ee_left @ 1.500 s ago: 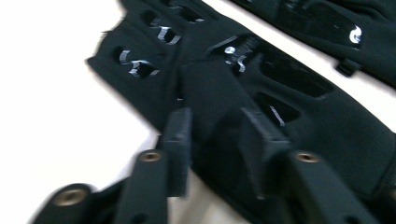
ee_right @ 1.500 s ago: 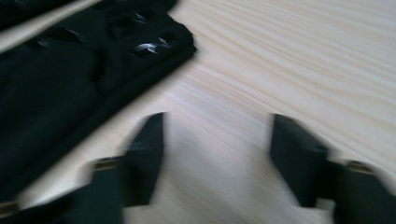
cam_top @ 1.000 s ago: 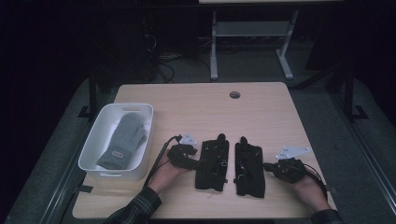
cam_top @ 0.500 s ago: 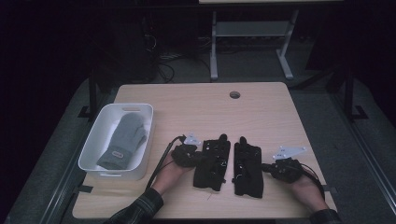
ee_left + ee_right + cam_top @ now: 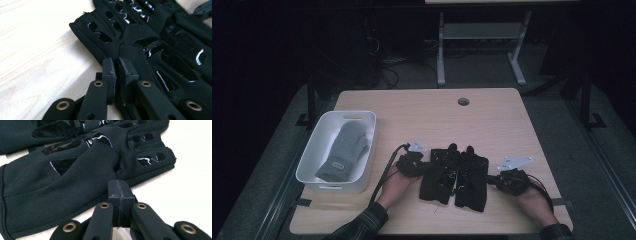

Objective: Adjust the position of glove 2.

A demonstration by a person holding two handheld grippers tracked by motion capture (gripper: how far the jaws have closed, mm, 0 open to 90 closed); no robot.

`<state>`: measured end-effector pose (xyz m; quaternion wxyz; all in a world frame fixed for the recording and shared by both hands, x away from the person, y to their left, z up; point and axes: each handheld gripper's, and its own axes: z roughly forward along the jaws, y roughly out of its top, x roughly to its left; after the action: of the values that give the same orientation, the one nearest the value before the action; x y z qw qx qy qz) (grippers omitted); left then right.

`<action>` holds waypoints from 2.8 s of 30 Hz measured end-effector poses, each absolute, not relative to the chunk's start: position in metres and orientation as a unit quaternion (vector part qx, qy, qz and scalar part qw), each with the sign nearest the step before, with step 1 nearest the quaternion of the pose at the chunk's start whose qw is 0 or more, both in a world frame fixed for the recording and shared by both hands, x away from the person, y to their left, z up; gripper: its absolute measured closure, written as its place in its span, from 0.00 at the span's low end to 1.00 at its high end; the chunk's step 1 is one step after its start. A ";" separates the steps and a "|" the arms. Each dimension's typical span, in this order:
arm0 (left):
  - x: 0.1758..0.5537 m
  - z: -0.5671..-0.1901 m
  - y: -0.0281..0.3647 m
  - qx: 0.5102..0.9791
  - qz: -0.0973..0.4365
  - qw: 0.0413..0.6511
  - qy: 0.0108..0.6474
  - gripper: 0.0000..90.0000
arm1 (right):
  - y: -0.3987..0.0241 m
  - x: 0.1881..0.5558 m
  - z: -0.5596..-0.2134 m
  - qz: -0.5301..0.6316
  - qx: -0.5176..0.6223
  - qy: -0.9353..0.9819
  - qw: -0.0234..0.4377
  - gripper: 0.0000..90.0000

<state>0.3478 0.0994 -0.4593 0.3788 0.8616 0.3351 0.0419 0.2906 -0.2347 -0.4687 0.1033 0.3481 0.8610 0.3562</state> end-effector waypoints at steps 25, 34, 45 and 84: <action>0.351 -0.422 0.102 0.818 -0.009 0.474 0.325 0.97 | -0.206 0.309 -0.468 0.370 0.336 0.862 0.087 1.00; 0.352 -0.417 0.099 0.808 -0.024 0.492 0.323 0.97 | -0.196 0.317 -0.468 0.371 0.332 0.863 0.086 1.00; 0.353 -0.414 0.086 0.809 -0.031 0.496 0.313 0.97 | -0.178 0.327 -0.470 0.379 0.322 0.864 0.077 1.00; 0.355 -0.447 0.045 0.835 -0.053 0.458 0.301 0.97 | -0.216 0.330 -0.458 0.378 0.355 0.845 0.129 0.80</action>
<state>0.3547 0.0447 -0.4465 0.4583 0.8346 0.3011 -0.0526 0.3301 -0.2158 -0.4582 0.1294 0.3547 0.8452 0.3784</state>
